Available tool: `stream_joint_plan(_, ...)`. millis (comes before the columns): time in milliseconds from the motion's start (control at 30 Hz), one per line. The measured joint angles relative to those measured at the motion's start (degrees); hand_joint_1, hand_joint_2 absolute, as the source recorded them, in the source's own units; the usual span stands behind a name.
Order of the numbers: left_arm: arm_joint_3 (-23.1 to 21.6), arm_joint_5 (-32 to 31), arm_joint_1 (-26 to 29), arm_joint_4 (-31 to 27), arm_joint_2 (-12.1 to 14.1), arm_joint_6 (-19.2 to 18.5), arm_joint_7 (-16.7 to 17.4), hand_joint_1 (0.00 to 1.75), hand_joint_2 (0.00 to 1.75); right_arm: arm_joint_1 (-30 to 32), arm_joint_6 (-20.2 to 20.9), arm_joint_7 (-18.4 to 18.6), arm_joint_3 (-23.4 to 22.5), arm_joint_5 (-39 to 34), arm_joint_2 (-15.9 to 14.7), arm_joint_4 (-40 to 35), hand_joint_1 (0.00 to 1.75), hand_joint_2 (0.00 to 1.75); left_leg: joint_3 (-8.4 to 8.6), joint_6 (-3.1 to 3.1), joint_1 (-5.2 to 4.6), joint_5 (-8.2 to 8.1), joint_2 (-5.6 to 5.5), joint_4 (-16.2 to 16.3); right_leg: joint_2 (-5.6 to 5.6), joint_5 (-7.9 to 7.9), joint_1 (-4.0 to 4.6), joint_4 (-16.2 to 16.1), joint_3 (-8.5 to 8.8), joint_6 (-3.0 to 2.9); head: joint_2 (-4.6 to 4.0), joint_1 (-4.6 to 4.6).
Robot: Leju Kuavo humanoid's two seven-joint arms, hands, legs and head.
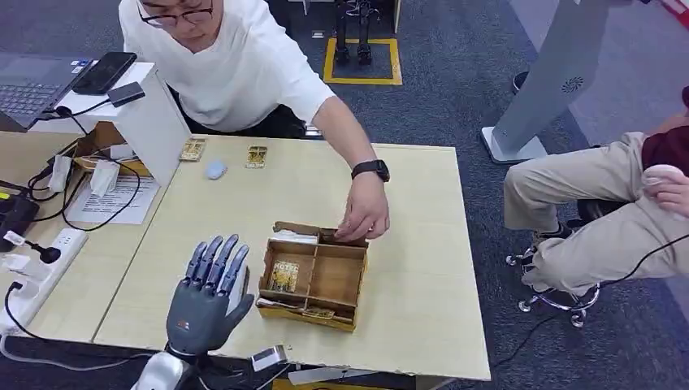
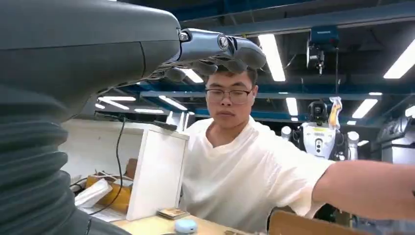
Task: Pass the card to the sensor for recognition and then transmit it.
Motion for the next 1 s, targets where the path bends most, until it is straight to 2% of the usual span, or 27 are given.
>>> stream_joint_plan(367, 0.0, -4.3, 2.8, 1.9, 3.0, 0.0, -0.5, 0.00, 1.75, 0.0, 0.0, 0.0, -0.6, 0.0, 0.0, 0.0, 0.00, 1.75, 0.00, 0.00, 0.01, 0.00, 0.00, 0.0, 0.00, 0.00, 0.00, 0.0, -0.03, 0.00, 0.00, 0.00)
stream_joint_plan(700, -0.1, -5.7, 3.1, 3.3, 6.7, -1.6, 2.6, 0.00, 1.75, 0.1, 0.0, -0.2, -1.2, -0.6, 0.0, 0.0, 0.00, 1.75, 0.00, 0.00, 0.01, 0.00, 0.00, 0.0, 0.00, 0.00, 0.00, 0.0, -0.02, 0.00, 0.00, 0.00)
stream_joint_plan(1000, -3.4, -5.5, 3.0, 3.5, 9.2, -3.8, 4.8, 0.00, 1.75, 0.2, 0.0, -0.2, -1.1, -0.8, 0.0, 0.0, 0.00, 1.75, 0.00, 0.00, 0.01, 0.00, 0.01, 0.0, 0.01, 0.00, 0.00, 0.0, -0.03, 0.00, 0.00, 0.00)
